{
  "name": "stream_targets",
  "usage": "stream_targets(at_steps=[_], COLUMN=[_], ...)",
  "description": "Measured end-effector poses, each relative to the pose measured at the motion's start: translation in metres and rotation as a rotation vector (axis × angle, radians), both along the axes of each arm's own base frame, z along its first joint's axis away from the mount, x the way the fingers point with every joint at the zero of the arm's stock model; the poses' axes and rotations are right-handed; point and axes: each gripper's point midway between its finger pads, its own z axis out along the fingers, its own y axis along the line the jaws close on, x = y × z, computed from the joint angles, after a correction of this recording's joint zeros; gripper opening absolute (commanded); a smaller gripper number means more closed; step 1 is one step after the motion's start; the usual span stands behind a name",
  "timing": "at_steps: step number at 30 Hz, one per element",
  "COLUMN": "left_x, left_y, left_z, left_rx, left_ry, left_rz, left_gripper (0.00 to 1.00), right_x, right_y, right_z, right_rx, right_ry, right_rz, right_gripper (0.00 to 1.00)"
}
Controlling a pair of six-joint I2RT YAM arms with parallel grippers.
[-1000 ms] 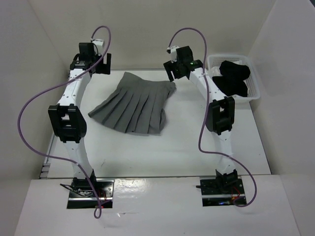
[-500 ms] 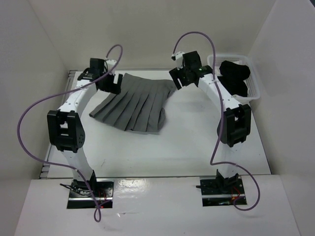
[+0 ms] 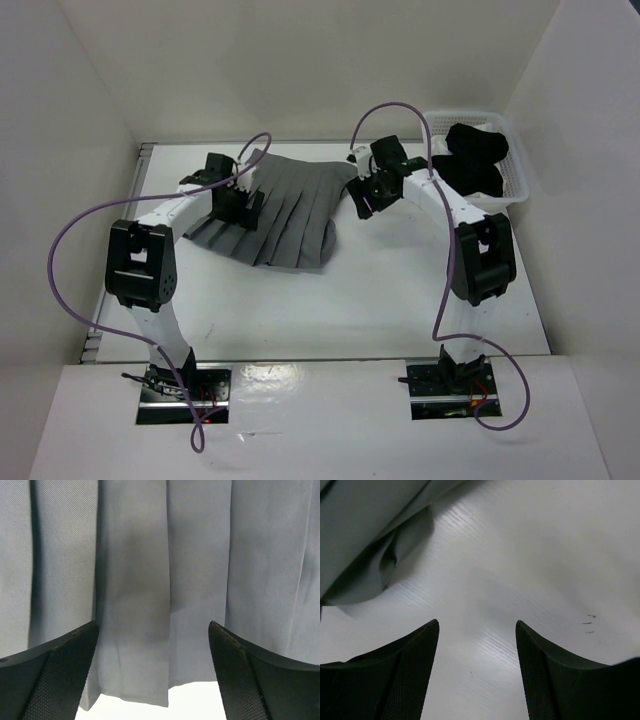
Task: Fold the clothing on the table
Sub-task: Flatten the skirt out
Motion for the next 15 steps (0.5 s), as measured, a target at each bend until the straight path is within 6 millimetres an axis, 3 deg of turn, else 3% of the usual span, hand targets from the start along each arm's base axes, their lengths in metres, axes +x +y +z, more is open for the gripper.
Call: stream_targets(at_steps=[4, 9, 15], left_x=[0.005, 0.006, 0.003], left_y=[0.001, 0.005, 0.007], left_z=[0.001, -0.002, -0.006], left_rx=[0.011, 0.031, 0.039], left_ry=[-0.022, -0.029, -0.022], left_rz=[0.008, 0.022, 0.028], left_gripper=[0.91, 0.86, 0.85], right_x=[-0.008, -0.029, -0.049], right_y=[0.014, 0.035, 0.066], right_z=[0.004, -0.006, -0.039], right_rx=[0.08, 0.193, 0.278], right_ry=[0.026, 0.129, 0.277], right_rz=[0.03, 0.089, 0.162], right_gripper=[0.68, 0.68, 0.64])
